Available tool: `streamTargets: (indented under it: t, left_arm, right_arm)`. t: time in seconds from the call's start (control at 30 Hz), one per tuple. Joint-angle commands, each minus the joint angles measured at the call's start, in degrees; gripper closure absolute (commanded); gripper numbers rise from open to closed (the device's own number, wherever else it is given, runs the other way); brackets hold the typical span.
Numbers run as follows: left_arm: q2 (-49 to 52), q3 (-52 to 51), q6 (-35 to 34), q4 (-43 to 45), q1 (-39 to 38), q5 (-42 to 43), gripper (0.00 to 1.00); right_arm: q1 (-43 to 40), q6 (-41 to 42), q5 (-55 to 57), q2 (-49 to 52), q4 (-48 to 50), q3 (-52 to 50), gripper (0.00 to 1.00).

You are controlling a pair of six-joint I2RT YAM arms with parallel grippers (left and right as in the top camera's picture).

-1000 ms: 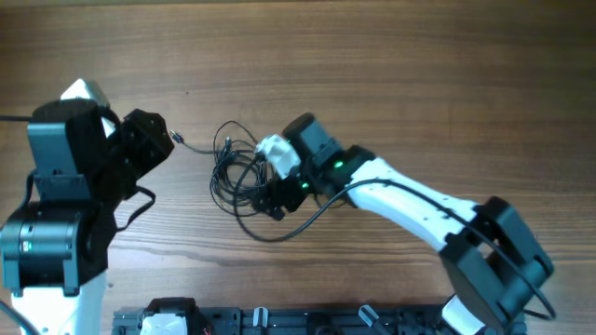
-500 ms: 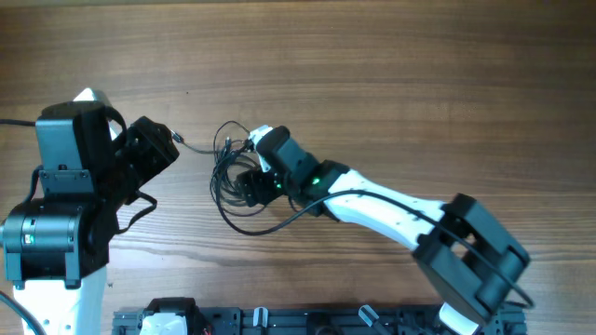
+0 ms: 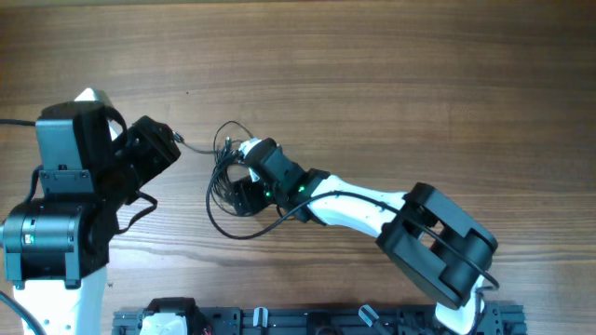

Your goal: Untangle cables

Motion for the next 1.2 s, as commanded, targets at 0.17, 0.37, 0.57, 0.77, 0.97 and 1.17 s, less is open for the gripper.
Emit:
streamTargets:
  t: [0.17, 0.37, 0.57, 0.77, 0.97, 1.17]
  left_arm:
    - [0.0, 0.6, 0.1, -0.3, 0.4, 0.9, 0.37]
    - [0.0, 0.6, 0.3, -0.4, 0.4, 0.9, 0.34]
    - [0.0, 0.6, 0.3, -0.4, 0.4, 0.9, 0.34]
    - [0.0, 0.6, 0.3, -0.4, 0.4, 0.9, 0.34]
    - [0.0, 0.6, 0.3, -0.4, 0.4, 0.9, 0.34]
    - [0.0, 0.6, 0.3, -0.4, 0.4, 0.9, 0.34]
  right_arm:
    - [1.1, -9.5, -4.7, 1.6, -1.5, 0.5, 0.13]
    - [1.1, -26.1, -11.0, 1.6, -8.3, 0.5, 0.0]
    - [1.1, -35.0, -10.7, 1.6, -13.9, 0.5, 0.01]
    - [1.1, -35.3, -1.6, 1.6, -20.0, 0.5, 0.42]
    - [1.1, -31.6, 8.6, 1.6, -21.7, 0.5, 0.96]
    - [1.0, -25.0, 11.0, 1.3, -18.5, 0.8, 0.96]
